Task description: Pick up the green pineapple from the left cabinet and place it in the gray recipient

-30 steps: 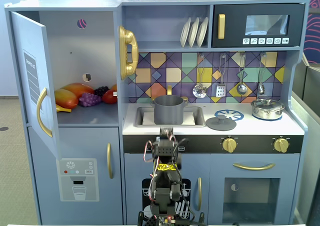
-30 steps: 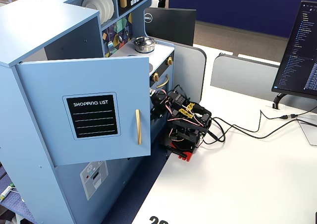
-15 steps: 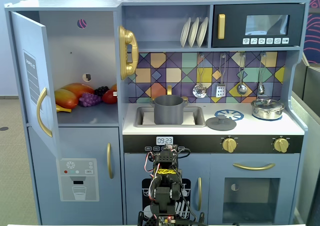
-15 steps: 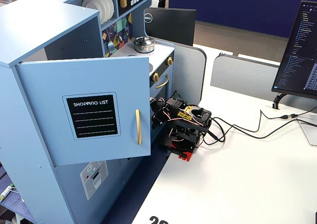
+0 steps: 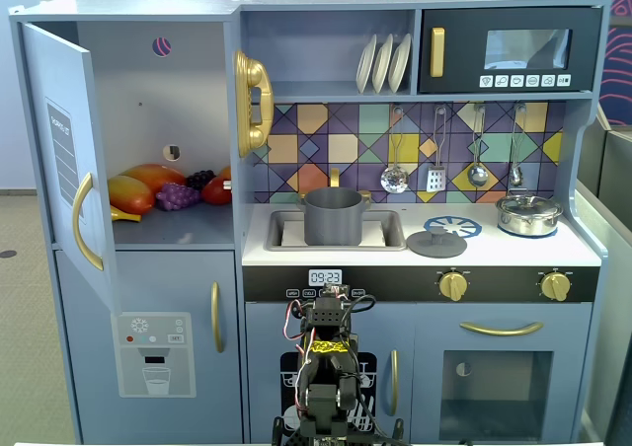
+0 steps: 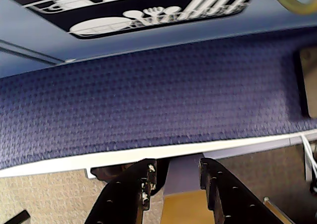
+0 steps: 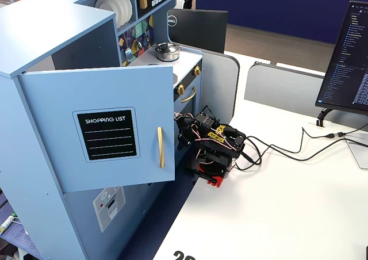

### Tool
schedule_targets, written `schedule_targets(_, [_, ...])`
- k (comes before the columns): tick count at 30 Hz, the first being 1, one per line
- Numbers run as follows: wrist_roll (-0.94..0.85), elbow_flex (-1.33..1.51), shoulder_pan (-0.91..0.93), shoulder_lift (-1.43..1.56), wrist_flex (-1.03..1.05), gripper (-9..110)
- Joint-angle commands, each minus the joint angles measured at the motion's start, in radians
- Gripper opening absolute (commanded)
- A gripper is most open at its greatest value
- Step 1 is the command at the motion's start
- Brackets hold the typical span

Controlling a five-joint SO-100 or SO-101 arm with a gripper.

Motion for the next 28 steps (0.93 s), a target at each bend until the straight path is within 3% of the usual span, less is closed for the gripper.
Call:
schedule_targets(1, [0.02,0.002,-0.031,-0.006,0.175,0])
schedule_targets(28, [0.021,0.002,-0.038,-0.006,0.175,5])
